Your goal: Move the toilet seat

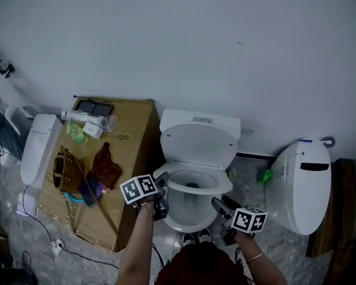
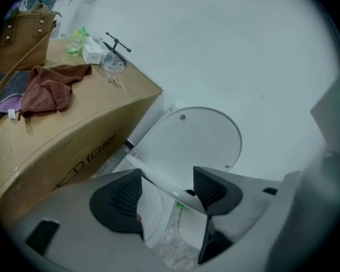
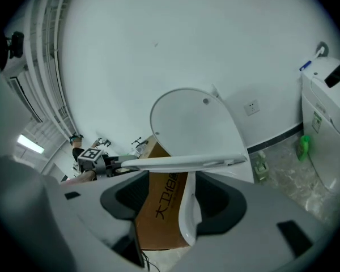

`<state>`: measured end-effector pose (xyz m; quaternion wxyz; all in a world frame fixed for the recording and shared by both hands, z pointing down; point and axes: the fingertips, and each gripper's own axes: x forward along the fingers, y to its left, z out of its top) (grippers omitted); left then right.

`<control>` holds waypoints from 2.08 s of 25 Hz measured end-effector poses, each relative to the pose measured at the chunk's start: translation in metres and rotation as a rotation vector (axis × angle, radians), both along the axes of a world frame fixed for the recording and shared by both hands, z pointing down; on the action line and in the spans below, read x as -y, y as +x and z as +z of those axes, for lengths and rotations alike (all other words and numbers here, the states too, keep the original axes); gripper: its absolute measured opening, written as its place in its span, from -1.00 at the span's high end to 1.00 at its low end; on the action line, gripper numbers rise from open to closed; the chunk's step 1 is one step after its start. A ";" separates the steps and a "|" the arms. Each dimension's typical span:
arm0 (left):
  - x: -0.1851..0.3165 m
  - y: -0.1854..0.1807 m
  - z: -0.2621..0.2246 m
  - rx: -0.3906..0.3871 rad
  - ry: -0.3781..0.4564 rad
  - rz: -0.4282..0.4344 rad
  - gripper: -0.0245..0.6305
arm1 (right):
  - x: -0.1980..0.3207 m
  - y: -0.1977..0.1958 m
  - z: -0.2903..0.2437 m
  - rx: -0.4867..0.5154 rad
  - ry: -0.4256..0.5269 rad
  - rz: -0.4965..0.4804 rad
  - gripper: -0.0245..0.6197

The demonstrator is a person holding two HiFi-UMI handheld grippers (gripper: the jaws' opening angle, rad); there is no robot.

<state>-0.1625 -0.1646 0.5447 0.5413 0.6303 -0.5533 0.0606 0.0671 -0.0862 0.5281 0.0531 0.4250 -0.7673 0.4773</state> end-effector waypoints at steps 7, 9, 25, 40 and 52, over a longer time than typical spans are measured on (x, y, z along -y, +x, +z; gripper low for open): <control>0.011 0.002 -0.005 -0.016 -0.014 -0.008 0.11 | 0.027 0.000 0.003 -0.080 0.047 0.017 0.35; 0.017 0.003 -0.007 -0.027 -0.016 -0.020 0.10 | 0.034 0.000 0.001 -0.101 0.061 0.023 0.37; 0.036 -0.002 -0.058 0.049 0.195 0.012 0.11 | 0.083 0.001 -0.014 -0.181 0.068 0.041 0.38; 0.047 0.029 -0.054 0.372 0.314 0.237 0.62 | 0.118 0.003 -0.022 -0.246 0.118 0.026 0.38; 0.090 0.048 -0.058 0.390 0.329 0.271 0.70 | 0.138 0.009 -0.027 -0.303 0.154 0.003 0.46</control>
